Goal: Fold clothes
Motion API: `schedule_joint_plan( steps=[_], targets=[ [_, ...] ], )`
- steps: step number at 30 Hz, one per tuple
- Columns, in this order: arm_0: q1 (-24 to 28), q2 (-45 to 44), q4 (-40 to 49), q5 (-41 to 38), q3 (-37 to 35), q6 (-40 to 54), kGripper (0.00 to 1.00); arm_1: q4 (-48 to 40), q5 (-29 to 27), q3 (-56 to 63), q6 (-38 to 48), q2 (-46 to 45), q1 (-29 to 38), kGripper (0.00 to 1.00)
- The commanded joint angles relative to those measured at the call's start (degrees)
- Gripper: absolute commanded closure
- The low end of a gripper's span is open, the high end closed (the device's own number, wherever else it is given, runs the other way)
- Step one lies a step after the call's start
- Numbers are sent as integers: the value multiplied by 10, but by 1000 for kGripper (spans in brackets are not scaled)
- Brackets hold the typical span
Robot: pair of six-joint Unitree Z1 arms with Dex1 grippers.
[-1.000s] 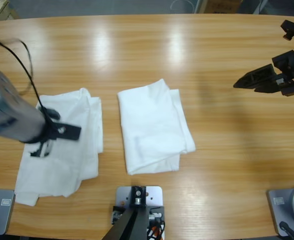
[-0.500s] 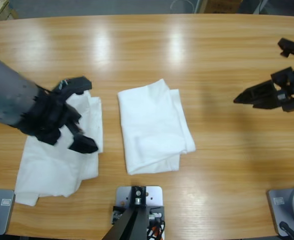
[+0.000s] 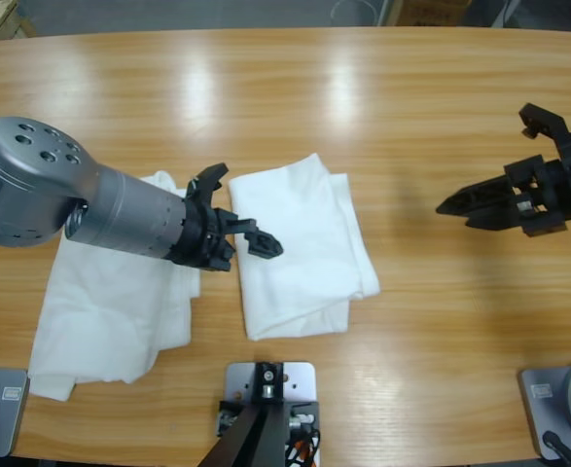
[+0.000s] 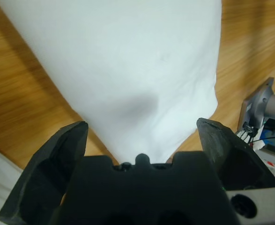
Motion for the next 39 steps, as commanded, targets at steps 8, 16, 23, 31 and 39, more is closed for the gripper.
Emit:
schedule_joint_plan(
  steps=[8, 16, 23, 31, 39],
  targets=[
    [-6, 48, -80, 2, 63, 18, 82, -278, 55, 161, 60, 194, -15, 139],
    [-6, 85, -146, -5, 72, 17, 82, -328, 86, 166, 60, 234, -15, 205],
    [-8, 101, -197, -11, 87, 17, 82, -404, 88, 166, 85, 290, 32, 211],
    [-8, 99, -197, -12, 93, 17, 82, -483, 87, 191, 124, 330, 75, 211],
    [-12, 95, -200, -12, 99, 18, 82, -583, 86, 214, 183, 368, 140, 207]
  ],
)
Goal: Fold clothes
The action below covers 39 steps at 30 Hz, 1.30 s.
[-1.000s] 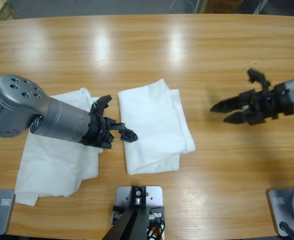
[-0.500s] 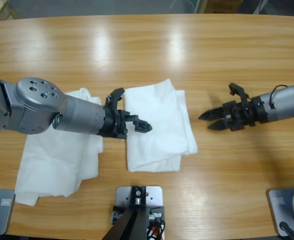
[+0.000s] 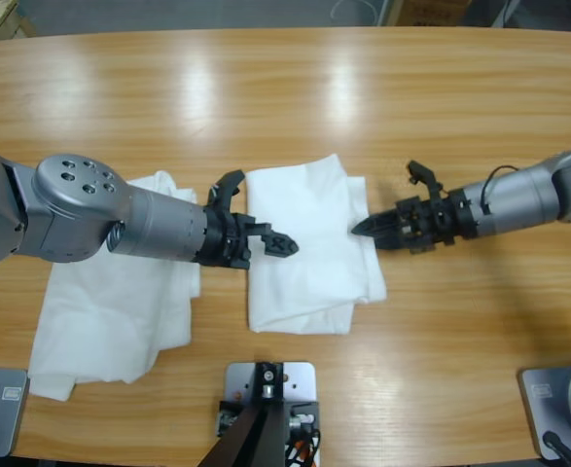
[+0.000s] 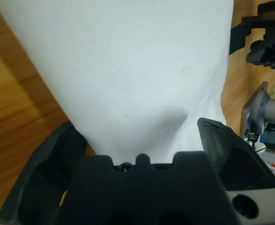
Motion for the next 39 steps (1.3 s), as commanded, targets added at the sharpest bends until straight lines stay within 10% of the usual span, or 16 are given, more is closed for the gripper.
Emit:
schedule_joint_plan(
  steps=[1, 17, 22, 29, 31, 39],
  targets=[
    [-10, 34, -6, -10, 30, 5, 82, -56, -15, 41, 45, 94, 51, 207],
    [-18, 43, -64, -10, 44, 27, 89, -174, -16, 68, 112, 145, 73, 216],
    [-18, 59, -132, -25, 46, 19, 112, -211, -18, 81, 117, 166, 74, 369],
    [-18, 70, -142, -66, 51, 2, 595, -238, -18, 85, 123, 181, 74, 804],
    [-18, 69, -142, -65, 51, 2, 985, -254, -19, 87, 124, 184, 74, 985],
    [-19, 89, -162, -65, 49, 44, 1000, -365, -8, 115, 113, 193, 95, 1000]
  ],
)
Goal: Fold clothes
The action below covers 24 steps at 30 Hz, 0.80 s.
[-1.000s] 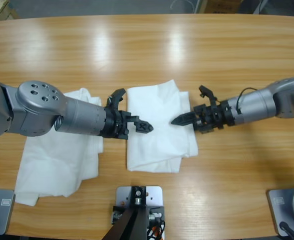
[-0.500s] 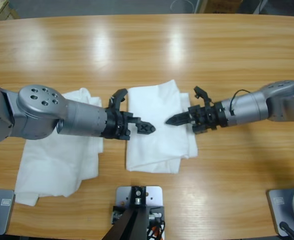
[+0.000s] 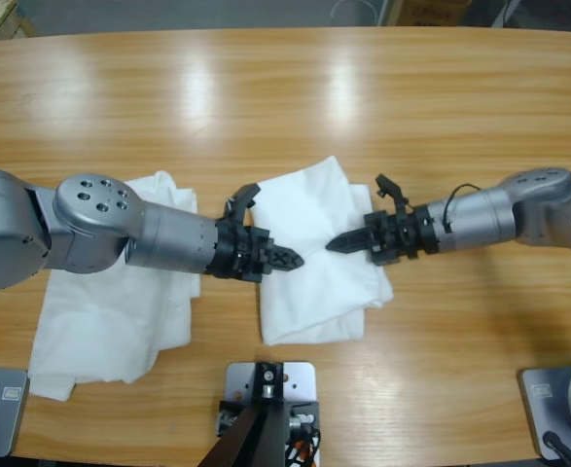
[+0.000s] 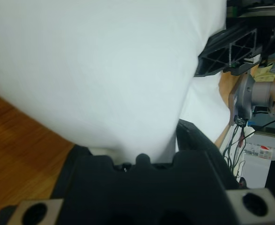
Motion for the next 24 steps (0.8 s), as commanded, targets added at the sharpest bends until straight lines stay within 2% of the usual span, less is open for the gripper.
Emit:
schedule_joint_plan(
  steps=[1, 3, 8, 13, 19, 23, 24],
  targets=[
    [-11, 48, -41, -11, 11, 41, 1000, -55, -7, 36, -6, 94, 35, 1000],
    [-12, 49, -71, -10, 11, 47, 1000, -54, -11, 36, -1, 81, 49, 1000],
    [-16, 39, -88, 9, 6, 54, 1000, -6, -67, 36, 1, 19, 72, 1000],
    [-29, 29, -85, 32, 19, 49, 1000, 111, -105, 16, -16, -61, 81, 1000],
    [-30, 3, -82, 51, 23, 47, 1000, 225, -109, -41, -31, -122, 91, 1000],
    [-23, -56, -47, 60, 10, 44, 1000, 365, -113, -146, -35, -182, 107, 1000],
    [-21, -75, -14, 61, -6, 46, 1000, 390, -116, -179, -35, -183, 116, 1000]
  ],
)
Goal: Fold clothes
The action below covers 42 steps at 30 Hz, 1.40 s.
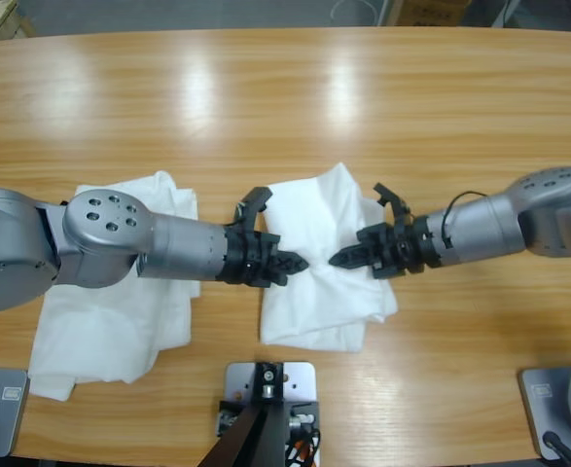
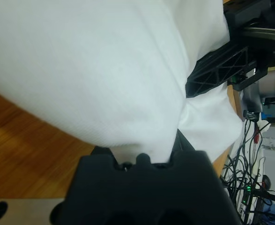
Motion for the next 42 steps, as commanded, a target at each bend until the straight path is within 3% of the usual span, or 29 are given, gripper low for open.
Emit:
schedule_joint_plan(
  steps=[1, 5, 11, 16, 22, 31, 37, 42],
  targets=[
    [7, -117, 122, 22, -54, 1, 1000, 182, -16, -154, -10, -56, 54, 1000],
    [16, -182, 268, 31, -119, 23, 1000, 249, -32, -232, 1, -44, 97, 1000],
    [27, -256, 397, 50, -86, 49, 1000, 277, -48, -300, 33, -19, 154, 1000],
    [74, -361, 535, 67, -40, 91, 1000, 352, -55, -456, 58, 53, 215, 1000],
    [140, -408, 677, 67, -33, 170, 1000, 448, -68, -628, 70, 137, 269, 1000],
    [245, -376, 741, 58, -71, 208, 1000, 482, -69, -696, 70, 188, 292, 1000],
    [334, -286, 877, 52, -201, 320, 1000, 481, -66, -711, 86, 217, 292, 1000],
    [317, -291, 890, 5, -180, 306, 1000, 482, -61, -713, 86, 225, 291, 1000]
  ],
)
